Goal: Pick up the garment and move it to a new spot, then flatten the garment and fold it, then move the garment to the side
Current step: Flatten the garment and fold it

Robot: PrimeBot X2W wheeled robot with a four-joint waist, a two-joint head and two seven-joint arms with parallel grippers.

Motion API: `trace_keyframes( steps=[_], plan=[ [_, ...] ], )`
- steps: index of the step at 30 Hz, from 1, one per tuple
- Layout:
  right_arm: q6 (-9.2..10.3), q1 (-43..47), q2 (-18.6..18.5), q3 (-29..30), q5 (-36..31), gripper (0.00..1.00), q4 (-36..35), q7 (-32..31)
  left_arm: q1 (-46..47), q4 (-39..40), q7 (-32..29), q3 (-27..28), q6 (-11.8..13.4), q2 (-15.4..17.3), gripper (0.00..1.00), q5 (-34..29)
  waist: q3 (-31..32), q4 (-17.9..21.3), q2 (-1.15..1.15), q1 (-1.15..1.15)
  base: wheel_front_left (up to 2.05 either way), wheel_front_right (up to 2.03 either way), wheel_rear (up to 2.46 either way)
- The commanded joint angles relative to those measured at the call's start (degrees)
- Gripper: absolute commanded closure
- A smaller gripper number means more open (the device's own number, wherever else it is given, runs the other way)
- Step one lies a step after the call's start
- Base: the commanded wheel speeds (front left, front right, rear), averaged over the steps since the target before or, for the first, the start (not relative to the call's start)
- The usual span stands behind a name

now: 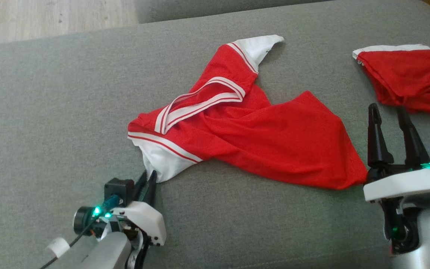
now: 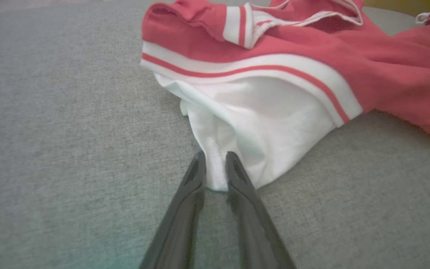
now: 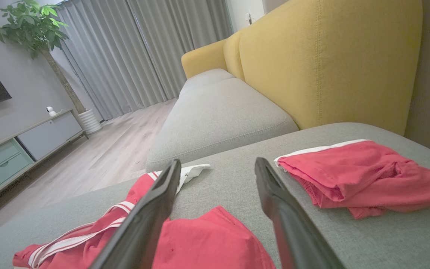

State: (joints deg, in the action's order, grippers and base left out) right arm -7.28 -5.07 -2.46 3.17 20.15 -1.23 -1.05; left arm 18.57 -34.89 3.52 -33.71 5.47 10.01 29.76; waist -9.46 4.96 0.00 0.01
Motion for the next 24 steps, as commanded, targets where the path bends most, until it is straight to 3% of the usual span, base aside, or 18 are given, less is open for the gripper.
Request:
trace_keyframes(
  steps=[1,2,11,17,21,24],
  plan=[
    [-0.21,-1.6,-0.4,-1.5,0.1,0.0,-2.4,-0.1,1.8,0.2,-0.2,0.8,-0.4,0.1,0.93,0.1,0.5,-0.2,0.0,-0.01,0.0,0.0,0.0],
    [-0.21,-1.5,-0.4,-1.6,0.1,0.0,-2.4,-0.2,1.8,-0.1,-0.2,0.6,-0.5,0.0,1.0,0.0,0.8,-0.3,0.0,-0.01,0.0,0.0,0.0],
    [-0.21,-0.2,-0.4,-1.2,0.3,0.0,-1.8,0.5,0.8,1.2,5.7,2.6,3.0,0.9,1.0,-0.5,3.9,-3.5,0.0,-0.01,0.0,0.0,0.0],
    [-0.21,1.7,-0.4,-0.2,1.1,0.0,-1.5,0.9,-5.7,8.8,7.2,3.9,7.6,3.1,1.0,-0.6,5.5,-7.5,0.0,-0.01,0.0,0.0,0.0],
    [-0.21,2.2,-0.4,-0.1,1.1,0.0,-1.0,1.1,-12.3,14.8,5.6,4.2,11.9,4.3,1.0,-0.5,5.5,-8.9,0.0,-0.01,0.0,0.0,0.0],
    [-0.21,2.1,-0.4,-0.2,1.1,0.0,-0.6,1.2,-16.2,18.9,3.3,2.9,13.3,4.3,1.0,-0.5,5.2,-9.3,0.0,-0.01,0.0,0.0,0.0]
  ],
)
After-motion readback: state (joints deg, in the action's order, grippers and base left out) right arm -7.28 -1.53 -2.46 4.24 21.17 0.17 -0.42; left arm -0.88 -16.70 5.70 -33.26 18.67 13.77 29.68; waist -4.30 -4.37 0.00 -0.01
